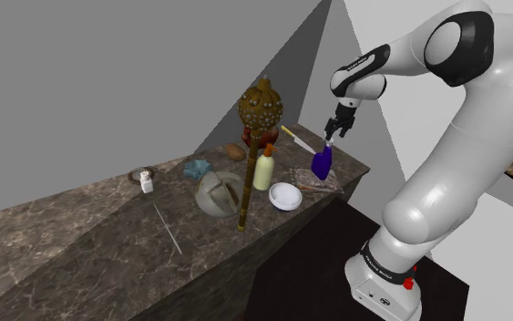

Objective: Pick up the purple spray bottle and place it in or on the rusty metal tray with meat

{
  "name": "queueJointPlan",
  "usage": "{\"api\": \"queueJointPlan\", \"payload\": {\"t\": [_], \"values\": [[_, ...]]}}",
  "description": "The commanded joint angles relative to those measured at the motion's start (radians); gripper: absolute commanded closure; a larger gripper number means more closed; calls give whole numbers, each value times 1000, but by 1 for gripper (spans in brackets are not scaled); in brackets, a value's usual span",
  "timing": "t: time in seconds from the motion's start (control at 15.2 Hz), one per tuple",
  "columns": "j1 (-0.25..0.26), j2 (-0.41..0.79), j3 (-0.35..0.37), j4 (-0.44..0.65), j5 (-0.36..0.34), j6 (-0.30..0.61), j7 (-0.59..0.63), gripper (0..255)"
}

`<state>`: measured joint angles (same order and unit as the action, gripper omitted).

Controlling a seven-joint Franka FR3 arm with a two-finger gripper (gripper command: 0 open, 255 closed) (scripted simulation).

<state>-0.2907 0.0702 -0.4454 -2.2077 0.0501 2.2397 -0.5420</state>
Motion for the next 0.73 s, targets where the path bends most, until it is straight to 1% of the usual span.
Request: {"api": "queueJointPlan", "payload": {"t": [0.0, 0.13, 0.66], "values": [[2, -31, -1, 21, -18, -49, 14, 0], [4, -61, -1, 53, -35, -108, 26, 0], [4, -61, -1, 53, -35, -108, 26, 0]]}}
